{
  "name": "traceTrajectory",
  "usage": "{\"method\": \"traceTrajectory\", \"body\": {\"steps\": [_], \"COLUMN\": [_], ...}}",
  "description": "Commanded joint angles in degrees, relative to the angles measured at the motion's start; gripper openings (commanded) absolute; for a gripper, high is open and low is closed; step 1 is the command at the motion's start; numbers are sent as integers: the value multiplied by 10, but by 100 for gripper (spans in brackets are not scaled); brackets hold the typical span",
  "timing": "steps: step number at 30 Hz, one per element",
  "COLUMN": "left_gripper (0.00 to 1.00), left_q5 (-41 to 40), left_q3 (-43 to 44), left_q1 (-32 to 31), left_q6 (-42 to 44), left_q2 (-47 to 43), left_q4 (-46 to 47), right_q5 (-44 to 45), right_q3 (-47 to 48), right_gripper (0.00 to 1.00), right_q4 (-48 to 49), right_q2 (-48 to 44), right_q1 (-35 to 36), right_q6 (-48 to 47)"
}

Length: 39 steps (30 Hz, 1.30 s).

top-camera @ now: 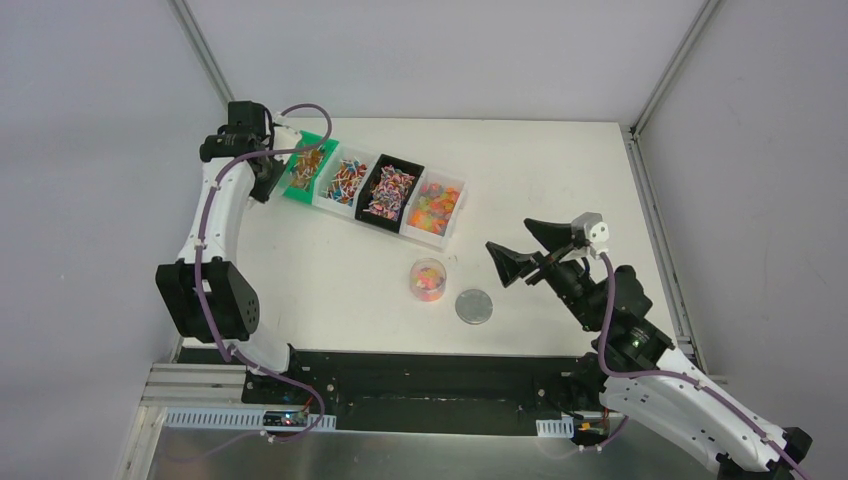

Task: Pack the candies
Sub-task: Adjust the spatula.

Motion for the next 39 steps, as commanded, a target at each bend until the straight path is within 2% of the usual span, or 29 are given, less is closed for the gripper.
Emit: {"method": "traceTrajectory", "body": {"steps": [1,6,11,17,19,21,25,30,34,39], "left_gripper": [0,0,0,0,0,0,0,0,0,0], "left_q5": [2,2,80,163,205,287,379,381,422,443], "left_q3": [35,86,143,151,146,133,95,53,48,16], "left_q1": [-1,-17,-49,-125,-133,-137,-148,-163,-185,-211], "left_q6": [34,0,-56,-87,-110,-124,-155,-224,-258,-283], "left_q2": [10,43,26,-30,-51,-74,-119,-153,-168,-179], "left_q4": [-6,-33,-31,23,47,70,99,128,140,145], "right_q5": [-3,1,8,5,-23,-55,-93,-167,-222,-267], "right_q3": [6,12,17,43,55,66,125,164,206,211], "right_gripper": [100,100,100,100,100,100,99,95,94,94], "right_q4": [8,15,53,151,195,247,254,283,235,244], "right_q2": [10,41,86,188,234,270,335,374,400,413], "right_q1": [-1,-2,-1,-1,0,-1,-1,0,0,2], "right_q6": [2,-3,-2,-53,-99,-154,-266,-402,-476,-544]}}
